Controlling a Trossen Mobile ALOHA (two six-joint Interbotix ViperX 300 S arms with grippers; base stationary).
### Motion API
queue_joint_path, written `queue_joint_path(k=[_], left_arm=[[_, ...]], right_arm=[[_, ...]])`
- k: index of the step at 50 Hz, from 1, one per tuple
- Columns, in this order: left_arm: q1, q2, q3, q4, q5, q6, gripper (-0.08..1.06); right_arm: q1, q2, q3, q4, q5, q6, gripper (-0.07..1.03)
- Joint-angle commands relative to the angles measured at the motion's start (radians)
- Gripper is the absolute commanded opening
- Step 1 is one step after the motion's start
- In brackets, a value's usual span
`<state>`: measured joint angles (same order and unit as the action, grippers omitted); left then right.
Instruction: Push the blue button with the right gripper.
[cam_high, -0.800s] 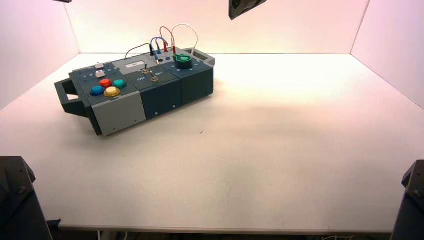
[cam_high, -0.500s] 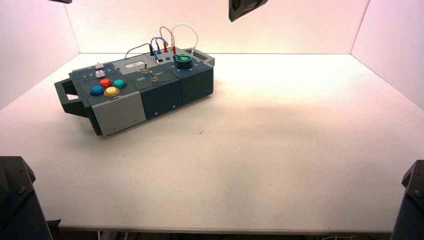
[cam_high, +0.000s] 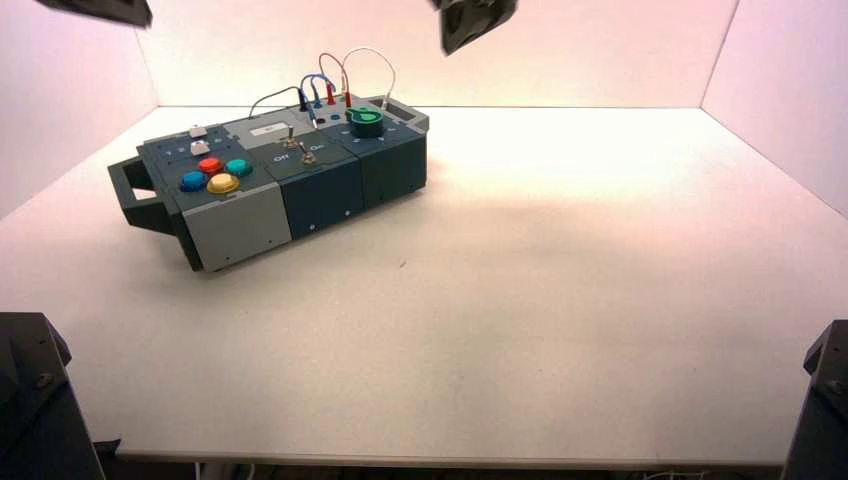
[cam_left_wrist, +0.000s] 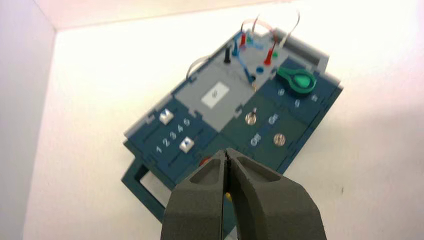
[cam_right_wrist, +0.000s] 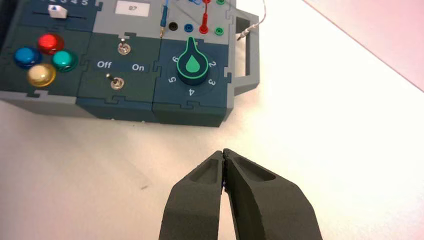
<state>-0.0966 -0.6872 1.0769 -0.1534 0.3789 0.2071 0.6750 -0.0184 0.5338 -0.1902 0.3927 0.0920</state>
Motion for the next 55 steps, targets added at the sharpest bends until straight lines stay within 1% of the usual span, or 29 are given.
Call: queue_joint_path(k=[1, 8, 14, 25, 32, 33, 37, 46, 55], left_arm=[[0.017, 0.049, -0.058, 0.002, 0.018, 0.000, -0.03], [0.041, 0.100, -0.083, 0.002, 0.067, -0.002, -0.03], [0.061, 0.118, -0.086, 0.002, 0.103, -0.005, -0.03], [0.078, 0.112, -0.084, 0.003, 0.143, -0.005, -0.03], [0.098, 0.104, -0.084, 0.002, 0.206, -0.006, -0.03], [0.098, 0.104, -0.084, 0.002, 0.206, -0.006, -0.03], [0.104, 0.078, -0.084, 0.002, 0.242, -0.006, -0.03], [0.107, 0.031, -0.086, 0.003, 0.256, -0.008, -0.03], [0.110, 0.037, -0.081, 0.005, 0.259, -0.009, -0.03]], right_arm=[[0.002, 0.080, -0.104, 0.002, 0.014, -0.002, -0.02], [0.002, 0.186, -0.199, 0.006, 0.032, 0.002, -0.02], [-0.011, 0.238, -0.256, 0.006, 0.035, 0.000, -0.02], [-0.055, 0.324, -0.351, 0.006, 0.038, 0.002, -0.02], [-0.086, 0.388, -0.420, 0.006, 0.058, 0.000, -0.02], [-0.086, 0.388, -0.420, 0.006, 0.058, 0.000, -0.02], [-0.097, 0.428, -0.456, 0.006, 0.072, 0.000, -0.02], [-0.098, 0.494, -0.520, 0.006, 0.083, -0.002, -0.02], [-0.097, 0.549, -0.592, 0.008, 0.124, -0.002, -0.02]])
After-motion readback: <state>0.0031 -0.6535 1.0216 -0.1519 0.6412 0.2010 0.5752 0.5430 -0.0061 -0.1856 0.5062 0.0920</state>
